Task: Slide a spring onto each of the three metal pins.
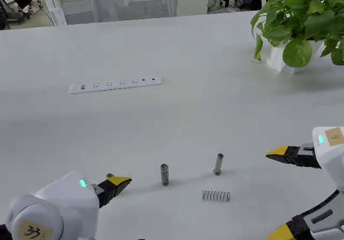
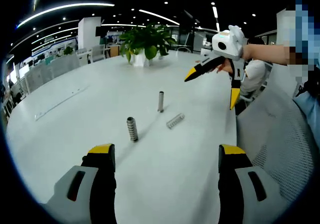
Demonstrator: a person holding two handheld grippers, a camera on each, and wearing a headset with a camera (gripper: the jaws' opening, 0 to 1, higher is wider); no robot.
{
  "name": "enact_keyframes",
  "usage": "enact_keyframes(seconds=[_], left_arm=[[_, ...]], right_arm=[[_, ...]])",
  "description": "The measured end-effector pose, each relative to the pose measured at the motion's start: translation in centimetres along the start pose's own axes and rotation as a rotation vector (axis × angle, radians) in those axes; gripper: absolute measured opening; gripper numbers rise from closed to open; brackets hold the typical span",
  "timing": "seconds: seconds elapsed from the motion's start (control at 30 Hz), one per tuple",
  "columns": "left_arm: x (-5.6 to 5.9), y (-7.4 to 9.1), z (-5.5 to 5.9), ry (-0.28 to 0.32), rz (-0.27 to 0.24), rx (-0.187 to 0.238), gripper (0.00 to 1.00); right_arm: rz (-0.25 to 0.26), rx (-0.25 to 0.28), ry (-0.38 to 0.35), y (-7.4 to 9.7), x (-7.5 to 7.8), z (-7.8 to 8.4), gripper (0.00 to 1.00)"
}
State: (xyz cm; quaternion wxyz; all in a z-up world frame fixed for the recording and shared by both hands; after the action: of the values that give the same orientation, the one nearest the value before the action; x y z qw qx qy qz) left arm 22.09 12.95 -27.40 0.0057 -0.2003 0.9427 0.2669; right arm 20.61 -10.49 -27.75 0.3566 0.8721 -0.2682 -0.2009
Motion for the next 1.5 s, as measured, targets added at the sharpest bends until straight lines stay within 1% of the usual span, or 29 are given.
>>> enact_keyframes(seconds=[0.1, 0.23, 0.33, 0.37, 0.47, 0.5, 0.57, 0.67, 0.73, 0.83, 0.93, 1.0, 1.03, 1.17, 1.23, 1.3, 1.33, 1.43, 1.5], left_arm=[[0.2, -0.6, -0.2, -0.012, 0.021, -0.004, 0.83], [0.5, -1.5, -0.5, -0.030, 0.054, -0.006, 0.82], [0.7, -2.3, -0.8, -0.054, 0.086, -0.012, 0.77], [0.7, -2.7, -0.9, -0.066, 0.091, -0.011, 0.75], [0.6, -3.8, -1.2, -0.080, 0.107, -0.009, 0.74], [0.6, -4.1, -1.2, -0.092, 0.110, -0.012, 0.73], [0.6, -4.9, -1.5, -0.108, 0.121, -0.004, 0.71], [0.7, -6.0, -1.7, -0.146, 0.130, -0.012, 0.66], [0.8, -6.7, -1.9, -0.152, 0.146, -0.004, 0.64], [0.8, -7.6, -1.8, -0.190, 0.153, -0.023, 0.60], [0.9, -8.6, -1.7, -0.195, 0.169, -0.024, 0.56], [0.9, -8.9, -1.7, -0.214, 0.170, -0.039, 0.52], [0.8, -9.2, -1.6, -0.234, 0.170, -0.052, 0.51], [0.8, -9.9, -1.5, -0.240, 0.180, -0.056, 0.45], [0.7, -10.3, -1.4, -0.249, 0.177, -0.068, 0.41], [0.7, -10.6, -1.3, -0.258, 0.183, -0.069, 0.38], [0.8, -10.7, -1.2, -0.258, 0.187, -0.075, 0.37], [0.8, -11.4, -0.9, -0.282, 0.196, -0.089, 0.34], [0.8, -11.8, -0.8, -0.285, 0.200, -0.092, 0.29]], right_arm=[[0.008, 0.007, -0.025, 0.3, -0.2, 0.7, 0.99], [0.010, 0.004, -0.037, 0.5, -0.4, 1.3, 0.99], [0.013, 0.009, -0.043, 0.6, -0.4, 1.4, 0.99], [0.016, 0.011, -0.047, 0.6, -0.4, 1.5, 0.99], [0.016, 0.019, -0.053, 0.7, -0.4, 1.5, 0.99], [0.017, 0.020, -0.055, 0.7, -0.4, 1.5, 0.99], [0.017, 0.026, -0.062, 0.7, -0.5, 1.6, 0.99], [0.021, 0.037, -0.074, 0.6, -0.5, 1.7, 0.99], [0.021, 0.038, -0.080, 0.6, -0.6, 1.9, 0.99], [0.027, 0.040, -0.091, 0.7, -0.6, 2.1, 0.99], [0.028, 0.040, -0.103, 0.7, -0.8, 2.6, 0.99], [0.032, 0.043, -0.110, 0.8, -0.9, 2.8, 0.99], [0.033, 0.047, -0.118, 0.8, -1.0, 2.9, 0.99], [0.033, 0.054, -0.143, 0.7, -1.4, 3.4, 0.99], [0.035, 0.054, -0.153, 0.6, -1.7, 3.7, 0.99], [0.034, 0.063, -0.169, 0.6, -1.9, 3.9, 0.99], [0.033, 0.066, -0.173, 0.5, -2.0, 4.0, 0.99], [0.030, 0.064, -0.186, 0.3, -2.5, 4.4, 0.99], [0.027, 0.064, -0.194, 0.3, -2.6, 4.6, 0.99]])
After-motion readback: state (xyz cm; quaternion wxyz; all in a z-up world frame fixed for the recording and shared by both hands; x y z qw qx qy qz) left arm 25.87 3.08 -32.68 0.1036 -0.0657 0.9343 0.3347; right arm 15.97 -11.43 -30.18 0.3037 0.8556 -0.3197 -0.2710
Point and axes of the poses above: the centre of the closed fingertips' face, and the gripper's own axes: y roughly backward along the fingers, x roughly to its right, z roughly out of its underside, the point moved 5 cm from there along y, roughly backward along the fingers, and after that the axes turned 13 degrees about -y, right-handed, at the moved point
